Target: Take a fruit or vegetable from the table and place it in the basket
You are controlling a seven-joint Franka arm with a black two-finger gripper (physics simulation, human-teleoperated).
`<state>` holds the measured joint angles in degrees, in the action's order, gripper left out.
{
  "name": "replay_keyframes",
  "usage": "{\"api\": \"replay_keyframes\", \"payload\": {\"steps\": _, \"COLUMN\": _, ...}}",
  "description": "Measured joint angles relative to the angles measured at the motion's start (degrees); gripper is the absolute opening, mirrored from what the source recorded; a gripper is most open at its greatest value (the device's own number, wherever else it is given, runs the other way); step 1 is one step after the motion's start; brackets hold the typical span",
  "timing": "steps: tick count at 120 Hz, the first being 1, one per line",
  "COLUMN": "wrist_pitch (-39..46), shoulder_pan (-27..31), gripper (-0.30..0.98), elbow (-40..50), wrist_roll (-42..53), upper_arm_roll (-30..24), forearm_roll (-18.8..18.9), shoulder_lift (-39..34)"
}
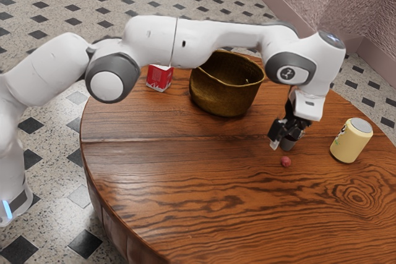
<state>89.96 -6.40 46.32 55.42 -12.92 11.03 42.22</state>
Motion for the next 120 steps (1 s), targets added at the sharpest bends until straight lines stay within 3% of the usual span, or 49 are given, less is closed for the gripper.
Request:
{"api": "replay_keyframes", "payload": {"steps": 53, "wrist_pitch": 0.61, "shoulder_pan": 0.91, "gripper": 0.68, "elbow": -1.01, "wrist_roll": 14.30, "upper_arm_roll": 0.18, "forearm_roll": -1.39, "shoulder_lift": 4.59}}
{"api": "replay_keyframes", "payload": {"steps": 120, "wrist_pitch": 8.65, "shoulder_pan": 0.94, "gripper": 0.68, "elbow": -1.03, "wrist_roll": 22.34, "upper_arm_roll": 1.92, "forearm_roll": -2.49, "shoulder_lift": 6.90}}
